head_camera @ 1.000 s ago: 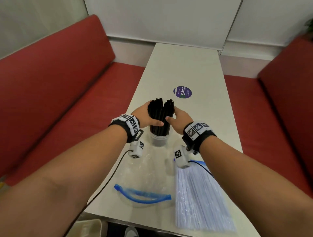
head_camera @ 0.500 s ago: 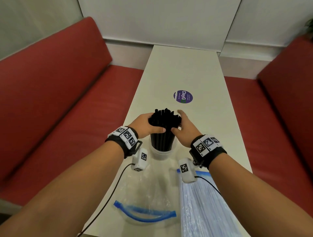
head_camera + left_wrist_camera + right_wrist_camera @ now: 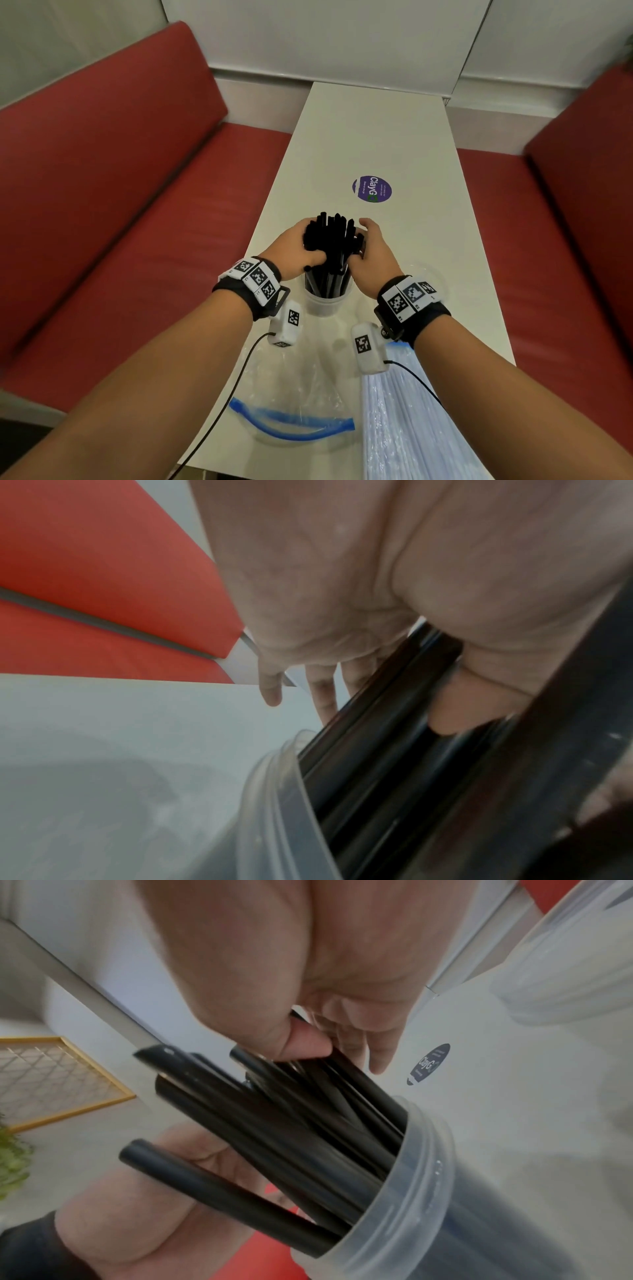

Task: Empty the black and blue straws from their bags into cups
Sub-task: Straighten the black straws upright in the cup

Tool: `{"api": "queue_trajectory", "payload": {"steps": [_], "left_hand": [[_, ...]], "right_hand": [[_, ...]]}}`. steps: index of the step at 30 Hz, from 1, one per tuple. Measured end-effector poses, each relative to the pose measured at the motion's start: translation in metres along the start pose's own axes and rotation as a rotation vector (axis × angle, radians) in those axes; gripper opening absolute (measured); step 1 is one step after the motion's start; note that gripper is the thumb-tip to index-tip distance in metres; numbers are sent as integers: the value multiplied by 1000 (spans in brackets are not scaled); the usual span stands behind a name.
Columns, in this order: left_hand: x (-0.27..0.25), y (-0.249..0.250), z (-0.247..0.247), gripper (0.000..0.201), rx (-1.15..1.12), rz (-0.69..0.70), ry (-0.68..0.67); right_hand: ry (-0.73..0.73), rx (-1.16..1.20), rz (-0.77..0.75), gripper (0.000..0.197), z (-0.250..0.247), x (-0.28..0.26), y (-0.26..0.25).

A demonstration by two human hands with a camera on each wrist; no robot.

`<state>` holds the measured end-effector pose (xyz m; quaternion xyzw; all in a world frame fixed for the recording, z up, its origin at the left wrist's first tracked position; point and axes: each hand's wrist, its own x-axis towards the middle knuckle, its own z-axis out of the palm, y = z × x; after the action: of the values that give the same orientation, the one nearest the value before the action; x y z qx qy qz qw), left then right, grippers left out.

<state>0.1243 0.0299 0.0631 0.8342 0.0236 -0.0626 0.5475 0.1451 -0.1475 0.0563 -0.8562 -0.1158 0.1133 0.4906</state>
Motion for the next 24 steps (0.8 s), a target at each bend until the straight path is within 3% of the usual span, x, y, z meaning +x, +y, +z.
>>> {"api": "queue_trajectory", "payload": {"steps": [5,10,12,14,18,21,24], "left_hand": [[-8,-14,-21,71,-99,-60,45],[-33,-29,-42,94,43,-74,-172],[-41,-28,-40,103,142,-64,-273],[-44,-23,-30,112,216,-52,-280],[-25,-17,-5,109,140,-59,-142],[-8,-9,2,83,130,-63,-29],[0,2,1,54,79,-18,21]], "right_hand": [[-116,35,48,85,-6,-10,16],[-217,123,41,127,-14,-26,17],[-241,91,22,136,-13,-27,15],[-232,55,11,139,-9,-24,11],[-189,22,2,116,0,-11,-3],[-135,-33,-58,76,6,-3,-16],[-68,-40,-63,63,6,2,-25]]}}
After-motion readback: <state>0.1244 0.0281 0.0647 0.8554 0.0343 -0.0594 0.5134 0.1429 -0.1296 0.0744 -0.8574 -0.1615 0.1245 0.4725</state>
